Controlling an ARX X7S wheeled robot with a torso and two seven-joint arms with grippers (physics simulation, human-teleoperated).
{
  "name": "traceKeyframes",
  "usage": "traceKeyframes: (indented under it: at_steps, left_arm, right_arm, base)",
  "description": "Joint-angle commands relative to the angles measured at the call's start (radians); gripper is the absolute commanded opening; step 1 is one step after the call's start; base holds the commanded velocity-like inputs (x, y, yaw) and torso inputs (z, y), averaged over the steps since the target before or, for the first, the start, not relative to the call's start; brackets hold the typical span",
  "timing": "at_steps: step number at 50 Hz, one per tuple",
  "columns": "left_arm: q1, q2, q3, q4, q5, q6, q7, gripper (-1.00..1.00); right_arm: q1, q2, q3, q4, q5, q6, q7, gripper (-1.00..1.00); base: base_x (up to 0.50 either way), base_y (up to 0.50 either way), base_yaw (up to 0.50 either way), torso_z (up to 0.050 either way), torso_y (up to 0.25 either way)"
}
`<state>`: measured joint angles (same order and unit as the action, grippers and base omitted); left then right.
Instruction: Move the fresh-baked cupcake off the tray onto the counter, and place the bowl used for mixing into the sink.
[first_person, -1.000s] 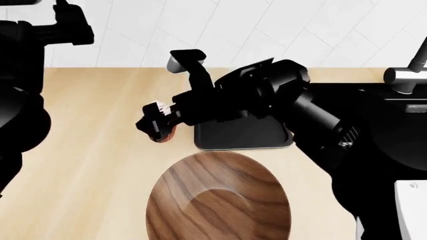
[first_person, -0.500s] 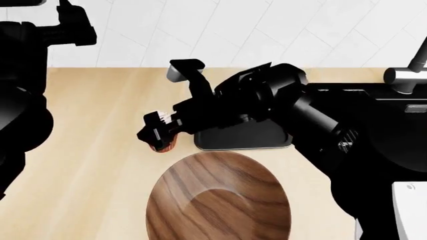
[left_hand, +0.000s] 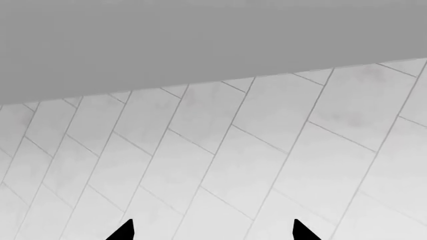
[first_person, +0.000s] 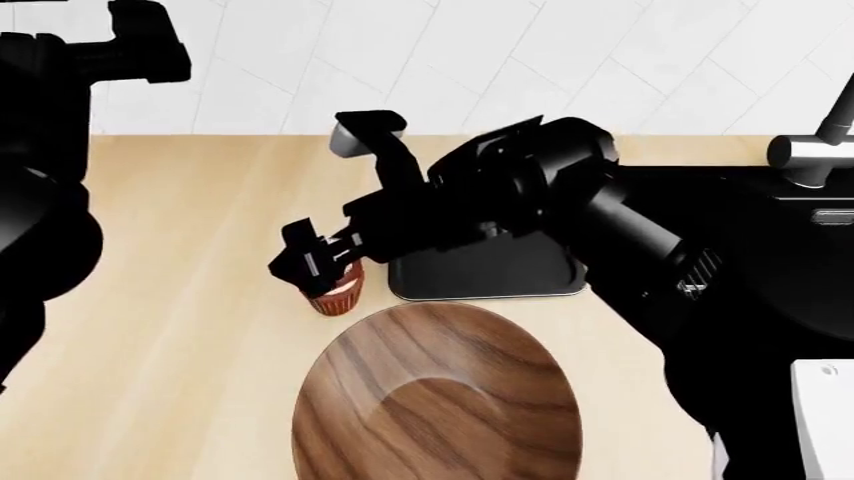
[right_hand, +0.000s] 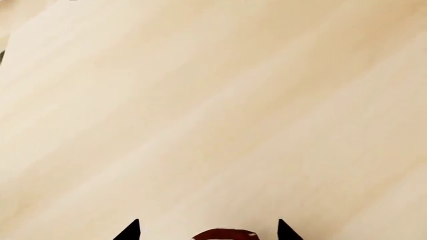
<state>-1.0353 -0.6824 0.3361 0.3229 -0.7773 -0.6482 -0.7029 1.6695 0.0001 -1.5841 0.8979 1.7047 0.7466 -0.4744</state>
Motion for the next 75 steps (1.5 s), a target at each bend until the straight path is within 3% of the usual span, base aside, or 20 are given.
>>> traceKeyframes:
  at_steps: [1,39,51,59,64,75]
  left_arm:
    - [-0.018,-0.002,-0.01,0.033,-0.022,-0.02,-0.013,1.0]
    - [-0.047,0.02,-0.004,0.115,-0.095,-0.07,-0.027,1.0]
    - [-0.052,0.026,0.007,0.091,-0.075,-0.054,-0.009,1.0]
    - [-0.056,0.055,0.034,0.038,-0.03,-0.012,0.02,1.0]
    - [-0.059,0.064,0.042,0.026,-0.021,-0.001,0.031,1.0]
    - [-0.053,0.048,0.025,0.045,-0.039,-0.002,0.032,1.0]
  right_arm:
    - [0.056,0.0,0.005,-0.021,-0.025,-0.025,0.006,1.0]
    - [0.206,0.013,0.011,-0.146,0.114,0.003,0.299,1.0]
    - [0.209,0.002,0.002,-0.111,0.094,-0.006,0.271,1.0]
    - [0.216,0.15,0.068,-0.34,0.194,-0.013,0.563,1.0]
    - [0.221,0.203,0.093,-0.438,0.24,-0.016,0.668,1.0]
    - [0.207,0.363,0.165,-0.746,0.391,-0.085,1.02,1.0]
  base:
    - [0.0,0.0,0.0,0.0,0.0]
    - [0.0,0.0,0.0,0.0,0.0]
    - [0.0,0.0,0.0,0.0,0.0]
    - [0.0,0.0,0.0,0.0,0.0]
    - [0.0,0.0,0.0,0.0,0.0]
    - [0.0,0.0,0.0,0.0,0.0]
